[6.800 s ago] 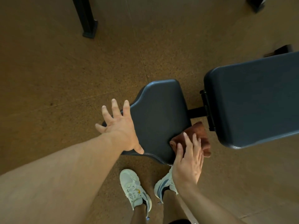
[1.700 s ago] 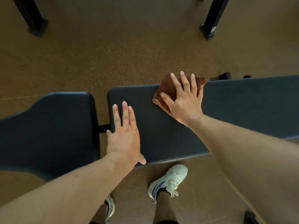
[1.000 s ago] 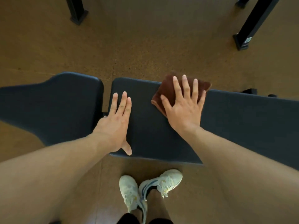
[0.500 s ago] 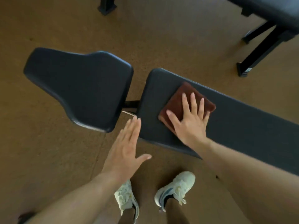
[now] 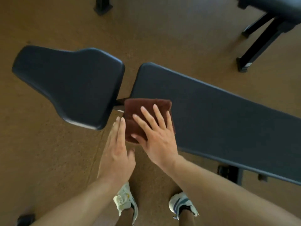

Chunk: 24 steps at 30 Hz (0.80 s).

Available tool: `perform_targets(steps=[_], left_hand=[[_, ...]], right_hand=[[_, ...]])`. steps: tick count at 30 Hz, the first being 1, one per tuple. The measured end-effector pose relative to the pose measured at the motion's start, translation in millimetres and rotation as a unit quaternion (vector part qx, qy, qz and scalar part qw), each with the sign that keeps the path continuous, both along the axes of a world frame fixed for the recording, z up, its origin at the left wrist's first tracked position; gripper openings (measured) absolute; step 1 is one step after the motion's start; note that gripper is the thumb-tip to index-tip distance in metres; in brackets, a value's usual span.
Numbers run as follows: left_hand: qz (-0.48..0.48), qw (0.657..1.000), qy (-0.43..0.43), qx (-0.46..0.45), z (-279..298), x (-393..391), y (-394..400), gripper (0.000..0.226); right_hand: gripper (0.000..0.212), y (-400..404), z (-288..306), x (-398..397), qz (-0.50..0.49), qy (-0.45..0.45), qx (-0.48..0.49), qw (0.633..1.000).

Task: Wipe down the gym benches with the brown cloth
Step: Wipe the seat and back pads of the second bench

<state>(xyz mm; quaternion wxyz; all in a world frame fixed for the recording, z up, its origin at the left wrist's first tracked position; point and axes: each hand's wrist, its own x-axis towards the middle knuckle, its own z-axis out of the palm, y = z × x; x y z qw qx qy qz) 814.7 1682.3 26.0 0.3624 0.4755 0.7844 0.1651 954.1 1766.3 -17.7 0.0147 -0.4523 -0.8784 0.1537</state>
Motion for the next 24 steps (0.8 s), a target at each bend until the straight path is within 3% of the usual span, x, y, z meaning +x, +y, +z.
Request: perform_targets(steps=[3, 5, 10, 13, 16, 22, 24], left_hand=[[-0.082, 0.996, -0.001, 0.021, 16, 23, 39, 0.1], [-0.133, 0.991, -0.012, 0.006, 24, 44, 63, 0.096], [-0.237, 0.957, 0.098, -0.133, 23, 122, 112, 0.136], [-0.224, 0.94, 0.138, -0.217, 15, 157, 123, 0.148], [-0.215, 0.93, 0.211, -0.212, 9, 169, 118, 0.145], [-0.201, 0.92, 0.245, -0.23, 13, 176, 122, 0.145], [-0.193, 0.917, 0.254, -0.238, 14, 180, 125, 0.146]], right_hand=[[0.06, -34, -1, 76, -0.142, -0.023, -0.026, 0.989], [0.065, -48, 6, 125, -0.27, -0.043, -0.067, 0.96], [0.088, 39, 13, 171, -0.386, -0.078, -0.128, 0.91], [0.088, 138, 14, 176, -0.361, -0.048, -0.142, 0.92], [0.075, 152, 5, 190, -0.279, -0.04, -0.112, 0.953], [0.067, -43, 5, 261, -0.174, -0.021, -0.048, 0.983], [0.07, -56, 1, 279, -0.138, -0.024, -0.054, 0.989]])
